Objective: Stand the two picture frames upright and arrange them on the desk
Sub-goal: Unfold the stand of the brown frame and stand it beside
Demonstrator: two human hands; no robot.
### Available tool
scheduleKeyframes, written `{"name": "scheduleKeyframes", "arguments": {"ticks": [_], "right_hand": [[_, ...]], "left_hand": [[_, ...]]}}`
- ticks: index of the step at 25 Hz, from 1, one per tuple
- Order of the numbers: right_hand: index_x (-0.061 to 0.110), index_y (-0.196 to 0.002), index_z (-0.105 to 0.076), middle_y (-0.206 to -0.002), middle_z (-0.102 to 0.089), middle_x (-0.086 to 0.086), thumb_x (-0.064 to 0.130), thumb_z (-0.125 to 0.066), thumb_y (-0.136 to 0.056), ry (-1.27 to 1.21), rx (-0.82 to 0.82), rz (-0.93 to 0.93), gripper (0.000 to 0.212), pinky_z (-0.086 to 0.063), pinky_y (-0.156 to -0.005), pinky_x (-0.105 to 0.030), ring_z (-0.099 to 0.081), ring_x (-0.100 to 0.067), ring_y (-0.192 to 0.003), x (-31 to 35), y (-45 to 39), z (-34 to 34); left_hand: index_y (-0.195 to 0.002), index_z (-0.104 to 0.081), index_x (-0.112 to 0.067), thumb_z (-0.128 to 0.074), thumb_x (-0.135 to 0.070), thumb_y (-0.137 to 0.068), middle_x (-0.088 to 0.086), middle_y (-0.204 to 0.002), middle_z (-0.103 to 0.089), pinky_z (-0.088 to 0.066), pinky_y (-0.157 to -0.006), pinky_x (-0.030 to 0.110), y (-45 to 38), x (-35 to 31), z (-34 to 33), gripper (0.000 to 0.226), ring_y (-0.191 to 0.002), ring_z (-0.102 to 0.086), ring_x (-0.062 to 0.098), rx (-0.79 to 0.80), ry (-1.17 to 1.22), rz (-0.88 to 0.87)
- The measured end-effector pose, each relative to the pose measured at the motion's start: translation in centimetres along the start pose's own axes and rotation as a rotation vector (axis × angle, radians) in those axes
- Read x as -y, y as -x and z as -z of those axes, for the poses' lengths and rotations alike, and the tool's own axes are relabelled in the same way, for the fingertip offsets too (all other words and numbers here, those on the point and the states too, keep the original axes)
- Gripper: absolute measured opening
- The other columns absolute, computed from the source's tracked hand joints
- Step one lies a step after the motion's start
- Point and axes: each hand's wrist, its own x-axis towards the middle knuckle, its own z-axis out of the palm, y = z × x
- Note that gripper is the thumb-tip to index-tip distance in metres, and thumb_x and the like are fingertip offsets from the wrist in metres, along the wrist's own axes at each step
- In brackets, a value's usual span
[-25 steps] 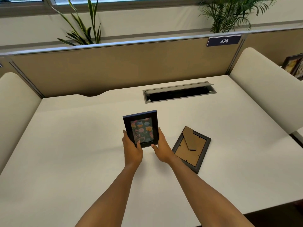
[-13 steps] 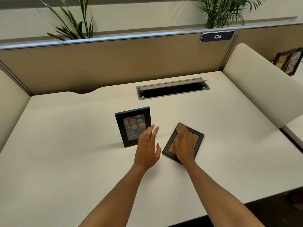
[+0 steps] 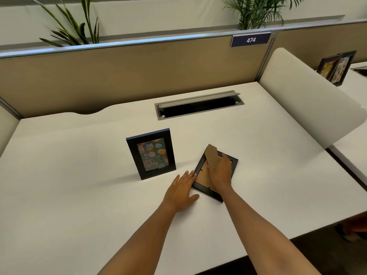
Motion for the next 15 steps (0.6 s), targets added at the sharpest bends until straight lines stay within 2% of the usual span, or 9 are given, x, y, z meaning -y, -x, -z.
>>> {"name": "scheduleKeyframes", "arguments": {"ticks": [4,7,9,12,13,15], "right_hand": [[0.013,-0.137,-0.044,-0.135,-0.044,-0.007,0.018,-0.074,-0.084,-0.211,0.027,0.022,0.061,-0.047,-0.096,-0.035,-0.052,-0.023,-0.12,-0.6,0.3,1.1],[0.014,-0.139,-0.044,-0.134,-0.044,-0.003,0.024,-0.072,-0.087,-0.093,0.059,0.09,0.06,-0.05,-0.093,-0.038,-0.054,-0.021,-0.115,-0.9,0.3,1.8],[0.014,-0.137,-0.046,-0.13,-0.047,-0.003,0.028,-0.069,-0.089,-0.018,0.055,0.109,0.055,-0.051,-0.09,-0.039,-0.054,-0.021,-0.11,-0.9,0.4,2.0],[0.014,-0.112,-0.061,-0.108,-0.059,-0.005,0.024,-0.059,-0.094,-0.059,0.0,0.146,0.021,-0.048,-0.078,-0.034,-0.059,-0.024,-0.096,-0.3,-0.1,2.5],[0.011,-0.106,-0.064,-0.104,-0.063,-0.008,0.02,-0.056,-0.096,-0.081,0.002,0.154,0.016,-0.047,-0.077,-0.033,-0.06,-0.026,-0.095,0.1,-0.5,2.8],[0.006,-0.114,-0.066,-0.109,-0.068,-0.012,0.013,-0.055,-0.099,-0.083,0.083,0.163,0.02,-0.051,-0.081,-0.035,-0.064,-0.028,-0.101,0.8,-1.3,3.3]], "left_hand": [[-0.159,-0.012,-0.022,-0.049,-0.05,-0.096,-0.007,-0.167,-0.006,0.0,-0.124,0.037,0.0,-0.3,0.5,0.078,-0.154,0.002,0.014,0.019,-0.016,0.021],[-0.158,-0.017,-0.022,-0.054,-0.051,-0.093,-0.007,-0.167,-0.009,-0.002,-0.124,0.036,0.2,-0.6,0.6,0.081,-0.154,-0.001,0.015,0.007,0.028,0.032],[-0.155,-0.027,-0.023,-0.058,-0.046,-0.091,-0.007,-0.165,-0.018,-0.006,-0.124,0.036,0.3,-0.6,0.7,0.076,-0.153,-0.007,0.016,-0.039,0.05,0.006],[-0.147,-0.043,-0.026,-0.065,-0.033,-0.086,-0.009,-0.159,-0.035,-0.014,-0.122,0.038,0.3,0.0,1.1,0.066,-0.151,-0.018,0.017,-0.105,0.083,-0.058],[-0.145,-0.046,-0.026,-0.067,-0.029,-0.084,-0.009,-0.156,-0.039,-0.016,-0.122,0.038,0.2,0.2,1.3,0.065,-0.15,-0.021,0.017,-0.111,0.086,-0.066],[-0.143,-0.05,-0.025,-0.07,-0.024,-0.081,-0.008,-0.152,-0.046,-0.017,-0.121,0.035,0.2,0.3,1.5,0.065,-0.148,-0.027,0.017,-0.115,0.098,-0.061]]}}
